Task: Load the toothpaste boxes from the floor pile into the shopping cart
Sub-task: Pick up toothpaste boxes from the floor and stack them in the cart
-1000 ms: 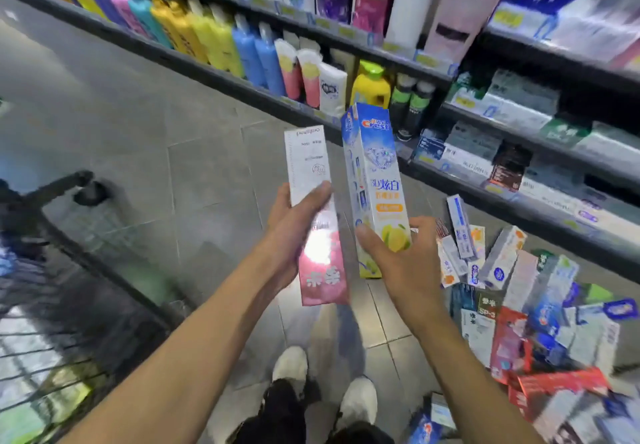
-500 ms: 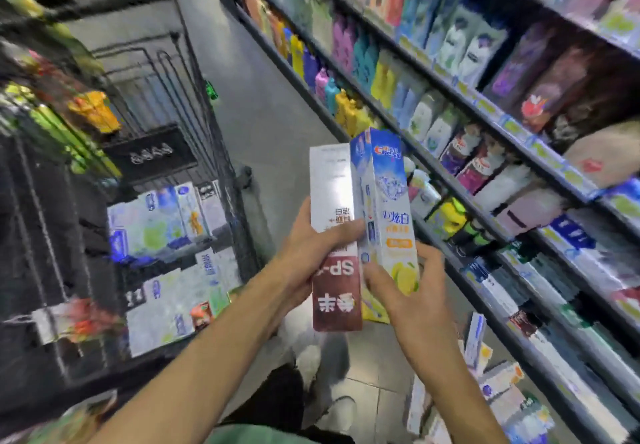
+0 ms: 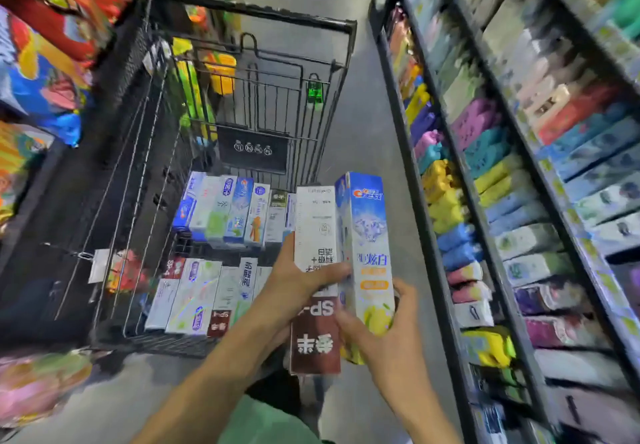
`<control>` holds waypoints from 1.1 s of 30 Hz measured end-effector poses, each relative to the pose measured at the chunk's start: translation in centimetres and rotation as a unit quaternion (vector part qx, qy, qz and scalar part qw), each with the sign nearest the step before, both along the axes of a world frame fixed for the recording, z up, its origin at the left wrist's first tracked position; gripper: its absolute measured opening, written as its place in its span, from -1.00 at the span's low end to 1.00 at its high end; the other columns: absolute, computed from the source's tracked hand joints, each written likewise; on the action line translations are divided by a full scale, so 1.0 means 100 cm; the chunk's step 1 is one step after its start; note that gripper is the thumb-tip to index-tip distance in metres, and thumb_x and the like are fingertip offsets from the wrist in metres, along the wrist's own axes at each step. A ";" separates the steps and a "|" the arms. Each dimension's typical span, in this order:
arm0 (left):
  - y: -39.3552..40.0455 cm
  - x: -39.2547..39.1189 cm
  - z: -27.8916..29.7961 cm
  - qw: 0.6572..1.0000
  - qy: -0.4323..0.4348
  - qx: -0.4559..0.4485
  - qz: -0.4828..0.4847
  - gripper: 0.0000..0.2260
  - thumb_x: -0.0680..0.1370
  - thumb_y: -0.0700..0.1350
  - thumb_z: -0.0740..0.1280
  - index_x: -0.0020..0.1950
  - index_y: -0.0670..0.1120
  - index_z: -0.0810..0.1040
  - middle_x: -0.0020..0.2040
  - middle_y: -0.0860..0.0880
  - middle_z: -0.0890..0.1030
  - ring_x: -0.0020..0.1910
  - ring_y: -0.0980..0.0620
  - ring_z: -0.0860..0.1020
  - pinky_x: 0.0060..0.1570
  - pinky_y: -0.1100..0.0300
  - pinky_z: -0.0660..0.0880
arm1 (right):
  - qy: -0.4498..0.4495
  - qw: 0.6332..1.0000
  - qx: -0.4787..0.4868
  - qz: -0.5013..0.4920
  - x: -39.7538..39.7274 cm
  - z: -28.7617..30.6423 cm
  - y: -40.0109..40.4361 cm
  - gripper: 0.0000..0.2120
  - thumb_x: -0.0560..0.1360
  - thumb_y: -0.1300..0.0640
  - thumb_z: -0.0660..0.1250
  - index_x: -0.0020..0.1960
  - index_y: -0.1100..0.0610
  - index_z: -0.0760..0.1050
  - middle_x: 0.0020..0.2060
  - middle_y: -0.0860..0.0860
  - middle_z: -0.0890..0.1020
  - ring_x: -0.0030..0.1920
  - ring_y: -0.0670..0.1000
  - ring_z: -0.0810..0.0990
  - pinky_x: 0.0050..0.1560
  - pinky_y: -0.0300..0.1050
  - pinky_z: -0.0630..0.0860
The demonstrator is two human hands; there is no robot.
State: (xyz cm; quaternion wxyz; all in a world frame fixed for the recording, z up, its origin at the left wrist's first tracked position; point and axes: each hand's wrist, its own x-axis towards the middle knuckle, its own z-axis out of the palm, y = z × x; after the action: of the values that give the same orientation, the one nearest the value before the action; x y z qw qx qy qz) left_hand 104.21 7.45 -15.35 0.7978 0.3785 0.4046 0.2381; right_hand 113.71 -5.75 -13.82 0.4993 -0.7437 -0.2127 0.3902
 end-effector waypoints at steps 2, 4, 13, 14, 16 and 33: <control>0.017 0.004 -0.004 1.000 0.014 0.008 0.005 -0.29 0.25 -0.19 0.62 0.35 -0.08 0.45 0.11 -0.08 0.71 0.07 -0.09 0.70 -0.09 0.10 0.63 | 0.015 1.000 0.012 0.018 0.009 -0.001 0.020 -0.46 0.42 0.21 0.55 0.21 -0.16 0.34 -0.04 -0.22 0.69 -0.08 -0.17 0.69 -0.16 -0.26 0.59; 0.033 0.006 -0.008 1.000 0.023 0.009 0.010 -0.26 0.26 -0.16 0.67 0.37 -0.05 0.44 0.13 -0.06 0.71 0.09 -0.06 0.70 -0.06 0.10 0.63 | 0.004 0.999 0.013 0.033 0.017 -0.001 0.039 -0.55 0.50 0.17 0.45 0.23 -0.17 0.34 -0.04 -0.24 0.68 -0.05 -0.24 0.65 -0.12 -0.39 0.52; 0.080 0.015 -0.026 0.994 0.051 0.006 0.093 -0.31 0.32 -0.10 0.61 0.40 0.01 0.43 0.19 0.00 0.69 0.14 0.02 0.67 -0.01 0.17 0.61 | 0.034 0.989 -0.030 0.142 0.064 -0.029 0.115 -0.54 0.50 0.19 0.47 0.29 -0.09 0.38 -0.01 -0.21 0.68 -0.02 -0.19 0.67 -0.07 -0.31 0.55; 0.084 0.018 -0.027 0.993 0.052 0.003 0.110 -0.31 0.33 -0.13 0.63 0.40 -0.01 0.43 0.18 0.00 0.69 0.14 0.01 0.67 -0.02 0.19 0.61 | 0.029 0.985 -0.032 0.166 0.071 -0.032 0.125 -0.52 0.49 0.24 0.47 0.27 -0.11 0.37 0.00 -0.24 0.68 -0.03 -0.17 0.68 -0.08 -0.29 0.55; 0.094 0.024 -0.026 0.989 0.056 0.006 0.135 -0.35 0.36 -0.18 0.60 0.39 -0.03 0.44 0.18 -0.03 0.69 0.15 -0.02 0.67 -0.03 0.20 0.61 | 0.028 0.976 -0.039 0.214 0.086 -0.036 0.150 -0.49 0.49 0.28 0.47 0.25 -0.14 0.35 0.00 -0.28 0.67 -0.04 -0.16 0.68 -0.10 -0.24 0.57; 0.150 0.078 -0.035 0.882 0.116 -0.008 0.457 -0.23 0.31 -0.15 0.67 0.43 -0.03 0.38 0.19 -0.07 0.68 0.16 -0.12 0.67 0.16 -0.19 0.59 | 0.045 0.842 -0.083 0.532 0.142 -0.016 0.334 -0.40 0.36 0.28 0.59 0.17 0.00 0.29 0.04 0.06 0.68 -0.14 -0.14 0.68 -0.14 -0.25 0.60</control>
State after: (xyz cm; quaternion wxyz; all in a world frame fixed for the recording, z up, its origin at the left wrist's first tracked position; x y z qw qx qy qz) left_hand 112.03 22.42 -18.84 0.5506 0.1701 0.6245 0.5272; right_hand 127.94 27.66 -15.43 0.1606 -0.5364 -0.5198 0.6452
